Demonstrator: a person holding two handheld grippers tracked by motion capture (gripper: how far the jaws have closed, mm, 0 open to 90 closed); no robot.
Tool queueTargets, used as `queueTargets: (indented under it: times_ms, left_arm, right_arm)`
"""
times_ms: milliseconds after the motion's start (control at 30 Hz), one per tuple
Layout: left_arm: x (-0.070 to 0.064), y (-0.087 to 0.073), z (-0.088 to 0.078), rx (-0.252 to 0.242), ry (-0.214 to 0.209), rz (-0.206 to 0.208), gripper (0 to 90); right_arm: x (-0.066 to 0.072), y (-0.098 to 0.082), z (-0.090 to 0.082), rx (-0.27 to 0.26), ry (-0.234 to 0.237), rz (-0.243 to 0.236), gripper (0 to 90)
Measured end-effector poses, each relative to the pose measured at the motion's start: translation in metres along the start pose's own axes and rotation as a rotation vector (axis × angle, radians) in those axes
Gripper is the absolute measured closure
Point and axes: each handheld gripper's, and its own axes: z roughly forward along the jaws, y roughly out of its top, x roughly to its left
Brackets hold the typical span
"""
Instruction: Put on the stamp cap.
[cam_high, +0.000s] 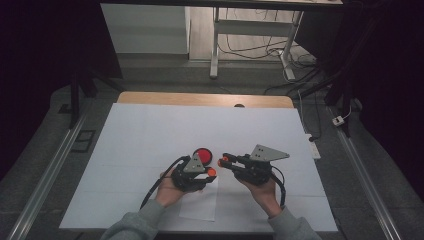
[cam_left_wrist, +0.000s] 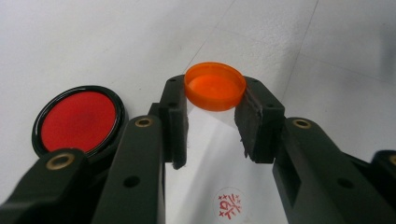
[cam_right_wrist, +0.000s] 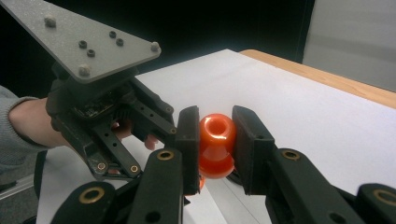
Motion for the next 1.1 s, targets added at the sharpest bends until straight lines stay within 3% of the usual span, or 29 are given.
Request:
queueTargets:
  times_ms: [600,1100]
  left_arm:
    - [-0.002,0.001,0.003,0.003,-0.003,0.008,64.5]
    - [-0.003,0.002,0.000,-0.026,0.010,0.012,64.5]
  right_arm:
    - [0.005,-0.004,0.008,0.022,0.030,0.001,71.8]
    - [0.008,-0.010,0.015,0.051,0.052,0.005,71.8]
